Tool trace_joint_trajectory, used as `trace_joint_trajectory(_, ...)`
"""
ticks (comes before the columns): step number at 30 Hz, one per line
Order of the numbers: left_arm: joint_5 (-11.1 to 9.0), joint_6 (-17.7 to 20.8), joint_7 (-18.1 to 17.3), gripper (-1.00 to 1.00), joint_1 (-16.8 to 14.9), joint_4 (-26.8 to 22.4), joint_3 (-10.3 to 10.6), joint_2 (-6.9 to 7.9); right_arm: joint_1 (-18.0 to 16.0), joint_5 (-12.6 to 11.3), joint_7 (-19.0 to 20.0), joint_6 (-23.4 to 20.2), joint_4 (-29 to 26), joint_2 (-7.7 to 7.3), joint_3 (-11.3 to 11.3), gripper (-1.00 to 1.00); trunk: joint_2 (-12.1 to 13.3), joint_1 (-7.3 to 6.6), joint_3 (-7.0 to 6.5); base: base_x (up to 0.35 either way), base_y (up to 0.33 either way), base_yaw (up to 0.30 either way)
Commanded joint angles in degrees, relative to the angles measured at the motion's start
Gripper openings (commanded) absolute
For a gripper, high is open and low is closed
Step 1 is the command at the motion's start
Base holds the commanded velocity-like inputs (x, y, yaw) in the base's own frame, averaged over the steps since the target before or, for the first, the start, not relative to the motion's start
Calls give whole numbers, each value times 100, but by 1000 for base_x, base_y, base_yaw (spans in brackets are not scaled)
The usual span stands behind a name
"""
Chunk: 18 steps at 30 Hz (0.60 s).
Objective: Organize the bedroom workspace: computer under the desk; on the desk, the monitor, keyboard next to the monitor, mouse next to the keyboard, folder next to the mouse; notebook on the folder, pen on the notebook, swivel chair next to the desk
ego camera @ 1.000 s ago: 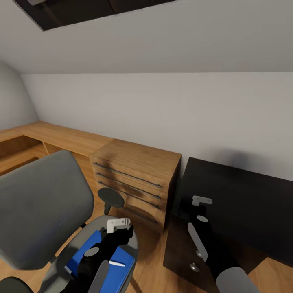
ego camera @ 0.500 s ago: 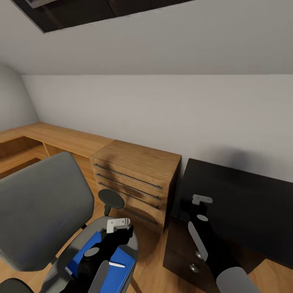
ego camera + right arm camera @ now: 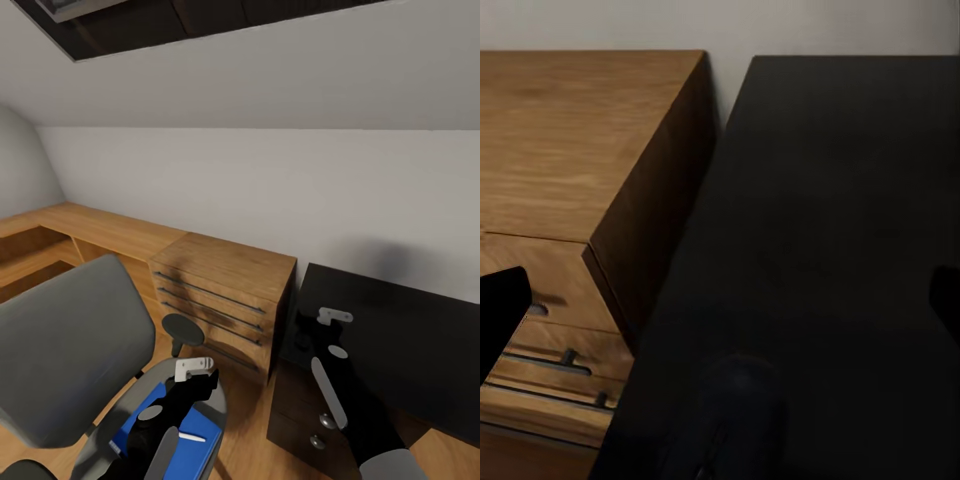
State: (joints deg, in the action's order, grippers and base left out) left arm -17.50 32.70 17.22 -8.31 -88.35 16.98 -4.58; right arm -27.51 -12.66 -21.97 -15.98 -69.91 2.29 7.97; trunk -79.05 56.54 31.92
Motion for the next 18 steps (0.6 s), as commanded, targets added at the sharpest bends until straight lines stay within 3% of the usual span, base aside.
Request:
trace_joint_trajectory(1,-61,17,54,100,-4,-7,7,1,22,-44,-44,-31,-58,0,12,100,38,-23,-13,0,0,0)
trace_joint_trajectory(5,-61,17,54,100,-4,-1,7,1,162,-63,-47,-84,-505,22,18,100,199,-111,-84,0,0,0)
trace_joint_trajectory(10,-62,17,54,100,-4,1,7,1,223,-68,-51,-94,-658,43,36,100,399,-220,-174,0,0,0)
trace_joint_trajectory(13,-73,5,54,100,-4,13,-5,105,307,-70,-52,-96,-721,62,38,100,399,-220,-174,0,0,-16)
trace_joint_trajectory(18,-77,2,54,100,-4,18,-5,152,338,-70,-53,-92,-738,69,38,100,399,-220,-185,-108,0,-169)
